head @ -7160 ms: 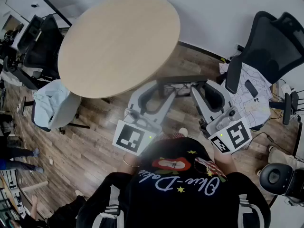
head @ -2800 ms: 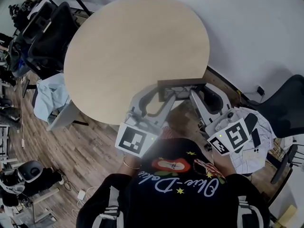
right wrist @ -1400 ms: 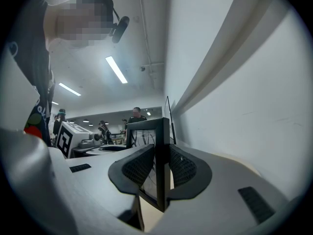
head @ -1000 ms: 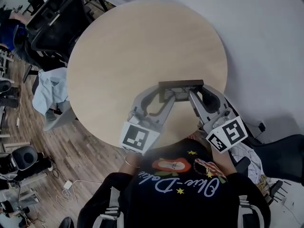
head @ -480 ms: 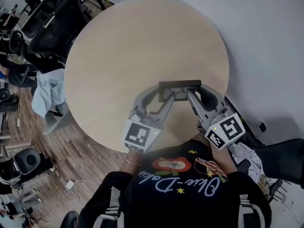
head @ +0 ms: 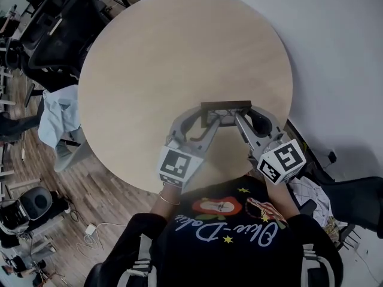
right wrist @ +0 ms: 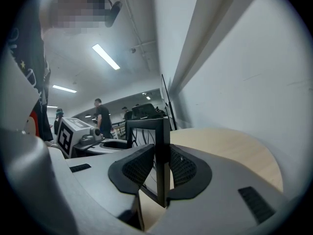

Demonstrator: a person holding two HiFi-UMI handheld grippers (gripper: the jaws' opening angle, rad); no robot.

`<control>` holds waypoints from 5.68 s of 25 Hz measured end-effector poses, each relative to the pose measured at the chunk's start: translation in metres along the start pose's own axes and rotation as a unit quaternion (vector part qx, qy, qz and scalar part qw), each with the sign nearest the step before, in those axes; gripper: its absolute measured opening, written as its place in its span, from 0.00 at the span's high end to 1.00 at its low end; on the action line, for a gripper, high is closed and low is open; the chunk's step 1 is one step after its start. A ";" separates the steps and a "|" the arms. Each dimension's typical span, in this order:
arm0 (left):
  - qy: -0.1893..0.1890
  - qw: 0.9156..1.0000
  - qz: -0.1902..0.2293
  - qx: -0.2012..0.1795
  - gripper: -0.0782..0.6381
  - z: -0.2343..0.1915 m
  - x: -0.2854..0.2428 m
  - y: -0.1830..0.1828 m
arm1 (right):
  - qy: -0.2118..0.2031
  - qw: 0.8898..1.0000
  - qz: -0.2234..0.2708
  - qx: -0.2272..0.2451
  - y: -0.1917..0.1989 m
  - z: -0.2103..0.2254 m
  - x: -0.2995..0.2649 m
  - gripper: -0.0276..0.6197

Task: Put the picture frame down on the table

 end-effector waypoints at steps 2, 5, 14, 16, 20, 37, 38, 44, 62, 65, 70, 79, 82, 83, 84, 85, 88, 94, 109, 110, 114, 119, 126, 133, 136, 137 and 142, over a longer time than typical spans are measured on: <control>-0.001 1.000 -0.008 0.003 0.67 -0.003 -0.002 0.006 | 0.000 1.000 -0.010 -0.003 0.006 0.002 -0.004 0.86; 0.000 1.000 -0.021 0.005 0.67 -0.004 -0.007 0.016 | 0.003 1.000 -0.025 -0.008 0.015 0.005 -0.006 0.86; 0.005 0.998 -0.054 0.015 0.67 -0.007 -0.019 0.040 | 0.010 0.998 -0.057 -0.020 0.039 0.016 -0.012 0.86; 0.006 0.998 -0.060 0.015 0.67 -0.007 -0.022 0.044 | 0.011 0.998 -0.062 -0.023 0.043 0.018 -0.013 0.85; 0.006 0.997 -0.070 0.019 0.67 -0.009 -0.027 0.052 | 0.013 0.997 -0.072 -0.025 0.050 0.023 -0.016 0.85; 0.002 0.993 -0.116 0.019 0.67 -0.012 -0.038 0.081 | 0.011 0.994 -0.105 -0.027 0.076 0.034 -0.026 0.85; 0.002 0.993 -0.116 0.019 0.67 -0.013 -0.039 0.081 | 0.011 0.994 -0.105 -0.028 0.076 0.035 -0.027 0.85; 0.002 0.993 -0.117 0.023 0.67 -0.021 -0.045 0.083 | 0.012 0.994 -0.105 -0.031 0.075 0.041 -0.039 0.85; -0.018 0.990 -0.137 0.038 0.62 -0.040 -0.052 0.093 | 0.022 0.991 -0.132 -0.012 0.081 0.048 -0.068 0.82; -0.022 0.989 -0.139 0.041 0.61 -0.042 -0.053 0.094 | 0.022 0.991 -0.133 -0.010 0.081 0.049 -0.070 0.82; -0.033 0.989 -0.140 0.035 0.60 -0.047 -0.056 0.094 | 0.026 0.990 -0.135 -0.020 0.083 0.053 -0.075 0.82; -0.048 0.989 -0.141 0.017 0.58 -0.047 -0.057 0.095 | 0.036 0.989 -0.135 -0.042 0.087 0.058 -0.078 0.81; -0.053 0.988 -0.142 0.011 0.58 -0.048 -0.058 0.096 | 0.041 0.989 -0.135 -0.047 0.088 0.059 -0.078 0.81; -0.055 0.988 -0.142 0.009 0.58 -0.048 -0.058 0.098 | 0.042 0.989 -0.135 -0.048 0.089 0.060 -0.079 0.81; -0.057 0.988 -0.143 0.009 0.58 -0.048 -0.058 0.098 | 0.043 0.988 -0.137 -0.050 0.089 0.060 -0.080 0.81; -0.059 0.988 -0.144 0.009 0.58 -0.048 -0.059 0.098 | 0.043 0.988 -0.139 -0.051 0.090 0.061 -0.080 0.81; -0.069 0.987 -0.147 0.008 0.57 -0.049 -0.059 0.098 | 0.045 0.987 -0.144 -0.057 0.091 0.062 -0.083 0.81; -0.084 0.985 -0.149 0.004 0.57 -0.048 -0.061 0.099 | 0.055 0.985 -0.149 -0.067 0.096 0.066 -0.084 0.81; -0.087 0.982 -0.169 0.011 0.57 -0.050 -0.064 0.114 | 0.072 0.977 -0.188 -0.076 0.117 0.071 -0.092 0.80; -0.087 0.982 -0.169 0.011 0.57 -0.050 -0.064 0.114 | 0.072 0.976 -0.190 -0.073 0.118 0.071 -0.092 0.80; -0.086 0.981 -0.173 0.014 0.57 -0.049 -0.064 0.117 | 0.072 0.976 -0.197 -0.060 0.120 0.070 -0.091 0.81; -0.083 0.977 -0.196 0.003 0.59 -0.045 -0.065 0.125 | 0.068 0.977 -0.194 -0.055 0.119 0.070 -0.091 0.82; -0.086 0.979 -0.185 0.002 0.63 -0.044 -0.063 0.121 | 0.068 0.978 -0.191 -0.052 0.117 0.068 -0.089 0.85; -0.094 0.985 -0.146 0.000 0.86 -0.045 -0.056 0.106 | 0.068 0.982 -0.172 -0.041 0.107 0.065 -0.083 0.93; -0.090 0.988 -0.128 0.001 0.89 -0.043 -0.054 0.099 | 0.067 0.984 -0.163 -0.033 0.100 0.062 -0.080 0.94; -0.088 0.989 -0.123 0.002 0.89 -0.042 -0.053 0.097 | 0.066 0.985 -0.158 -0.030 0.098 0.061 -0.078 0.94; -0.081 0.991 -0.102 0.004 0.89 -0.036 -0.049 0.084 | 0.062 0.988 -0.140 -0.019 0.086 0.053 -0.070 0.95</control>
Point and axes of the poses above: the fingertips, and each gripper's own axes: x backward along the fingers, z to its right, y out of its underside, the point moved 4 cm from there along x, backward along the fingers, and after that the axes turned 6 degrees about y, right-handed, at the moved point
